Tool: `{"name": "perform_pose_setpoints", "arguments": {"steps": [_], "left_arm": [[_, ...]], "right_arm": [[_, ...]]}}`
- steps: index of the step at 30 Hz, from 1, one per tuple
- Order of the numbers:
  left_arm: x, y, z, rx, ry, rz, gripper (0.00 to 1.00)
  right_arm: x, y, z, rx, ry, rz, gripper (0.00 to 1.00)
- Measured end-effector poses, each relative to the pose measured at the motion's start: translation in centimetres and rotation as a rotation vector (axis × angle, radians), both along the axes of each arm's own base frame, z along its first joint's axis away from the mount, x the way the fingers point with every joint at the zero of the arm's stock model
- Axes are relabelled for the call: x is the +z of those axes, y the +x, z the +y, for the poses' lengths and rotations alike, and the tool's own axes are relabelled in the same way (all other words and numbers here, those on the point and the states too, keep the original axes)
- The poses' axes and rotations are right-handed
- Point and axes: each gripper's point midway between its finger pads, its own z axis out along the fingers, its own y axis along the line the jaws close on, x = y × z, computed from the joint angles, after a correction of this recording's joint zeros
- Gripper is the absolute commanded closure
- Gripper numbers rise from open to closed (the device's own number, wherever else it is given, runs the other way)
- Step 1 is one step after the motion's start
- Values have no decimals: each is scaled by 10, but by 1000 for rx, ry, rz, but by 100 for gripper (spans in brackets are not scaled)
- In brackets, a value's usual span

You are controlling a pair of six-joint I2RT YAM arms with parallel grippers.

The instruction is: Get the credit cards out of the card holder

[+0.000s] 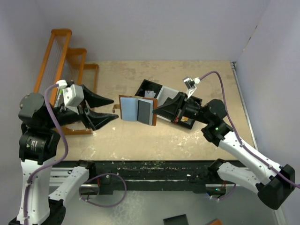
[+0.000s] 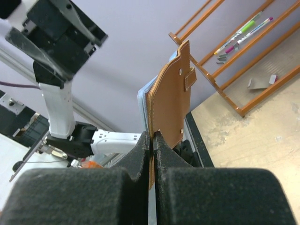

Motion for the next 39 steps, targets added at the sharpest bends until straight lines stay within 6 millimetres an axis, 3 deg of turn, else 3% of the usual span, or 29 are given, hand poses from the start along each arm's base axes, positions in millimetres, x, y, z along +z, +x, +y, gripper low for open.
{"name": "perform_pose_setpoints", "arguments": {"steps": [3, 9, 12, 15, 20, 23, 26, 33, 36, 39], "left_arm": [[-22, -9, -7, -92, -5, 79, 41], [-84, 12, -19, -171, -32, 417, 39], [-93, 14, -22, -191, -51, 489, 24], [-73, 15, -20, -190, -27, 403, 19], [4, 16, -10, -123, 64, -58, 14], [14, 3, -8, -152, 104, -194, 9], [-10, 2, -10, -216, 148, -184, 9], [-77, 42, -19, -287, 206, 40, 7], [-89, 36, -31, -353, 221, 89, 7], [-98, 13, -47, -455, 234, 129, 8]], "right_arm": [[0, 3, 2, -4, 7, 7, 100], [7, 0, 1, 13, 69, 2, 100], [8, 0, 3, 33, 95, 6, 100], [2, 1, 8, 54, 88, 24, 100], [-4, -4, 10, 94, 55, 35, 100], [-3, -9, 10, 122, 46, 28, 100], [-4, -16, 11, 163, 39, 22, 100], [-20, -19, 23, 246, -8, 62, 100], [-26, -18, 27, 271, -32, 82, 100], [-25, -19, 30, 293, -44, 76, 100]]}}
